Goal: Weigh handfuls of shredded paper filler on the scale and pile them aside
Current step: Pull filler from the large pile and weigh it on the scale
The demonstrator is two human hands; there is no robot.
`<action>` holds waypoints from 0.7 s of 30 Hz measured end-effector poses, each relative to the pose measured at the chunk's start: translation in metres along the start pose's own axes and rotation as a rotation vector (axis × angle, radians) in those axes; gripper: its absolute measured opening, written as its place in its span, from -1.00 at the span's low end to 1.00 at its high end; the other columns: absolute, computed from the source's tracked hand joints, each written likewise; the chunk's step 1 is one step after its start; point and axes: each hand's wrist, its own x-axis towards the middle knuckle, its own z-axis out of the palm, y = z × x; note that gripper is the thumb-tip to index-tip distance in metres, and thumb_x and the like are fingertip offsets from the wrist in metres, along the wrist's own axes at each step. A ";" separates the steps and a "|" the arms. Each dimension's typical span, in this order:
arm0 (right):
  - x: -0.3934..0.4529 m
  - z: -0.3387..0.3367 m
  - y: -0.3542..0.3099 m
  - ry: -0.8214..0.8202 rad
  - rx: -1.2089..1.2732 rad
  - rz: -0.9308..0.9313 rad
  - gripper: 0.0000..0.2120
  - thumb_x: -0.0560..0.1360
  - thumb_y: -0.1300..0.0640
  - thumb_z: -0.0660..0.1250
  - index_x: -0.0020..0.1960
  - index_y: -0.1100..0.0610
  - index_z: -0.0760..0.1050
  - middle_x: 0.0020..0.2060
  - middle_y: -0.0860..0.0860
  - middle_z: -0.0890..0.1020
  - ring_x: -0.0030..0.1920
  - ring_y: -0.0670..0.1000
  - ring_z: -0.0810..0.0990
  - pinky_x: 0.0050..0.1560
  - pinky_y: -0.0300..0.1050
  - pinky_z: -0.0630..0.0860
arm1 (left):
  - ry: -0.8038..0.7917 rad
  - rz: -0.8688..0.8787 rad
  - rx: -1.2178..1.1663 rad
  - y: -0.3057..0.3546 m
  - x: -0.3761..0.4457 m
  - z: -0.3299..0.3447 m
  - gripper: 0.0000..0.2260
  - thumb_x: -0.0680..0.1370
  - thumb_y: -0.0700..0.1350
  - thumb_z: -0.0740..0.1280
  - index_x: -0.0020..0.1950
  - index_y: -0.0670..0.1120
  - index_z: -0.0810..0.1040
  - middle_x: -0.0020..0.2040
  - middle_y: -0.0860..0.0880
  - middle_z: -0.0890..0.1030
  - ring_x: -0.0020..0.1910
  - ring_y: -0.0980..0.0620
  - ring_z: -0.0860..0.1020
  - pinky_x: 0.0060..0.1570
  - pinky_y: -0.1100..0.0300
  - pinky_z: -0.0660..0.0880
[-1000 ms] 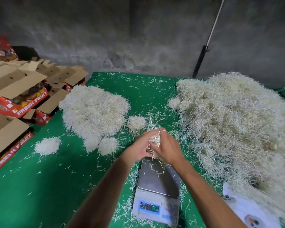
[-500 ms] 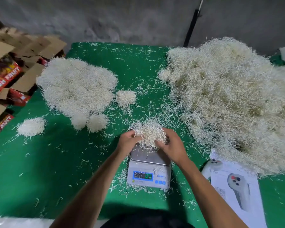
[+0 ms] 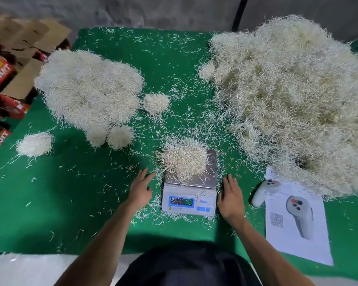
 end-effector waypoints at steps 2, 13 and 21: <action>0.000 0.000 -0.007 0.005 0.029 0.038 -0.42 0.70 0.07 0.07 0.68 0.11 -0.01 0.66 0.05 -0.10 0.65 0.06 -0.16 0.64 0.07 -0.14 | 0.049 -0.011 0.099 -0.003 -0.004 0.020 -0.32 0.63 -0.26 0.21 0.66 0.10 0.00 0.65 0.04 -0.20 0.62 0.02 -0.22 0.59 -0.04 -0.23; -0.006 0.007 -0.012 0.121 0.134 0.064 -0.48 0.70 0.08 0.13 0.64 0.13 0.18 0.65 0.05 0.08 0.66 0.06 -0.02 0.64 0.10 -0.07 | 0.135 -0.036 0.227 -0.002 -0.010 0.044 -0.33 0.64 -0.27 0.14 0.65 0.06 -0.12 0.63 0.01 -0.25 0.61 0.02 -0.27 0.60 -0.05 -0.22; -0.007 0.008 -0.014 0.234 0.180 0.069 -0.53 0.66 0.14 0.23 0.55 0.21 0.35 0.59 0.10 0.28 0.62 0.12 0.16 0.62 0.12 0.05 | 0.176 -0.079 0.238 0.008 -0.011 0.052 -0.42 0.68 -0.15 0.08 0.66 0.00 -0.09 0.65 -0.04 -0.21 0.62 -0.02 -0.27 0.60 -0.10 -0.19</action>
